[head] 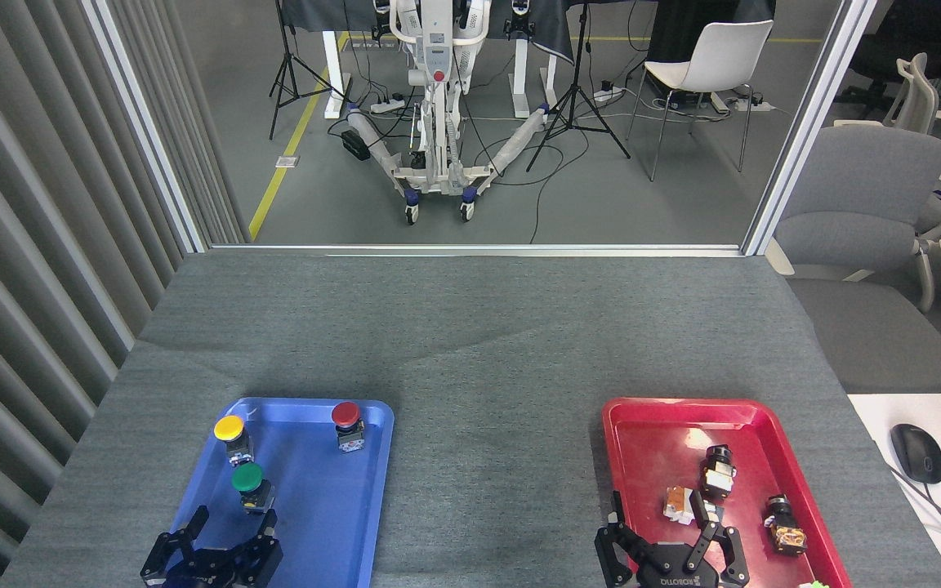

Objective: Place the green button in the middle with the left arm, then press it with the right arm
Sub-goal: 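Grasp the green button in the blue tray with the left gripper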

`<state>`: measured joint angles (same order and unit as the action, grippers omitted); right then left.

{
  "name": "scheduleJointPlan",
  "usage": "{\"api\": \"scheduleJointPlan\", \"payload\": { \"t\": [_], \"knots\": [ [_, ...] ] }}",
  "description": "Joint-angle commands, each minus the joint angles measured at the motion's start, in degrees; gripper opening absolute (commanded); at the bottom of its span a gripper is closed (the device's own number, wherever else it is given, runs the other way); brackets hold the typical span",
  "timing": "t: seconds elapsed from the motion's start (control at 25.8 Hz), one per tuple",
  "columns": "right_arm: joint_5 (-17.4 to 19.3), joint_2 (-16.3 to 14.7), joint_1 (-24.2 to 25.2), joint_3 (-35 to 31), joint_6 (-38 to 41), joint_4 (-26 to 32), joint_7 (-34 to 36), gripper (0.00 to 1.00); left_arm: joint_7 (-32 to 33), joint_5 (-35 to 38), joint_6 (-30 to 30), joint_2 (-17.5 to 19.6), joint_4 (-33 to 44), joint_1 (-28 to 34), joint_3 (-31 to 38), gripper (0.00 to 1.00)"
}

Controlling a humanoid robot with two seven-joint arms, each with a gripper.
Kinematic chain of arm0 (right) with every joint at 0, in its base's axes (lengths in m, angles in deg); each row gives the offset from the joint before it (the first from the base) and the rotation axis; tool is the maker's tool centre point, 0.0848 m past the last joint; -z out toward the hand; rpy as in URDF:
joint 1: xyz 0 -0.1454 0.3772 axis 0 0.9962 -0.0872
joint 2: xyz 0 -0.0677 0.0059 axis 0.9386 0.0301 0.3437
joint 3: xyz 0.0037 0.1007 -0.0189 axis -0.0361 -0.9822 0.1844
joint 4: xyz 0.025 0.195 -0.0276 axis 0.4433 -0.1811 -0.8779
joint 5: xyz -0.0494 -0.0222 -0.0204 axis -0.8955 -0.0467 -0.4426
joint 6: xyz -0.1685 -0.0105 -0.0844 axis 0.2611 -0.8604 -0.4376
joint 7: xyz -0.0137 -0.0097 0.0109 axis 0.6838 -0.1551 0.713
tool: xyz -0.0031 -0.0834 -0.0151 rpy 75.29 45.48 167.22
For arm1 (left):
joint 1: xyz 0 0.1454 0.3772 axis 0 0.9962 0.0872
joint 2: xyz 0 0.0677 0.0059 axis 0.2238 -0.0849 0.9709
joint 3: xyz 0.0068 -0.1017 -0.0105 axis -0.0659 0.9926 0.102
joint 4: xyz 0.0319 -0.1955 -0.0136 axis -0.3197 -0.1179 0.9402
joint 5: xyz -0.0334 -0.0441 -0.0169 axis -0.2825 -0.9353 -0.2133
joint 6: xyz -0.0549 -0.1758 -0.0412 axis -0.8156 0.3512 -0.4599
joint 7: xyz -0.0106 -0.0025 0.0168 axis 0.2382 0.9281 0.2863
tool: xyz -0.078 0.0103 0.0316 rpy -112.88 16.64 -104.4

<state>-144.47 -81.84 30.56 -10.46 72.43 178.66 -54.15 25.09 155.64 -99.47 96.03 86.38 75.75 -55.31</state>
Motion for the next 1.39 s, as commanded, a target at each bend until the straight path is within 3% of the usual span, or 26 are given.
{"api": "scheduleJointPlan", "payload": {
  "t": [0.0, 0.19, 0.58, 0.74, 0.85, 0.93, 1.05, 1.24, 1.36],
  "knots": [
    [0.00, 0.03, -0.09, -0.01, 0.04, 0.00, 0.01, 0.99, -0.11, 0.11, 0.05, -0.06, -1.24, -1.49, -0.05, 1.00],
    [0.00, 0.03, -0.09, -0.01, 0.04, 0.00, 0.01, 0.99, 0.16, 0.11, 0.23, -0.24, -2.20, -2.99, -0.14, 0.98],
    [0.09, 0.03, -0.09, -0.01, 0.04, 0.00, 0.10, 0.99, -0.10, 0.02, -0.04, -0.15, -5.63, -6.06, -1.99, 0.68],
    [0.26, 0.03, -0.18, -0.01, 0.04, 0.00, 0.10, 0.99, -0.19, 0.02, 0.14, 0.03, -6.69, -6.24, -2.07, 0.48],
    [0.35, 0.03, -0.27, -0.01, 0.04, 0.00, 0.10, 0.99, -0.46, 0.11, -1.88, 0.99, -6.25, -5.62, -2.07, 0.21],
    [0.44, 0.03, -0.27, -0.01, 0.04, 0.00, 0.10, 0.99, -1.77, 0.28, -7.51, 3.45, -6.16, -5.54, -2.07, 0.00],
    [0.44, 0.03, -0.27, -0.01, 0.04, 0.00, 0.18, 0.99, -6.08, 0.02, -13.49, 4.86, -6.07, -5.54, -2.07, 0.00],
    [0.44, 0.03, -0.27, -0.01, -0.05, 0.00, 0.27, 0.99, -7.05, 0.20, -20.34, 4.95, -1.06, -5.19, -2.16, 0.00],
    [0.44, -0.05, -0.27, -0.01, -0.05, 0.00, 0.27, 0.99, -6.43, 3.80, -20.34, 3.63, 2.10, -6.24, -9.19, 0.00]
  ]
}}
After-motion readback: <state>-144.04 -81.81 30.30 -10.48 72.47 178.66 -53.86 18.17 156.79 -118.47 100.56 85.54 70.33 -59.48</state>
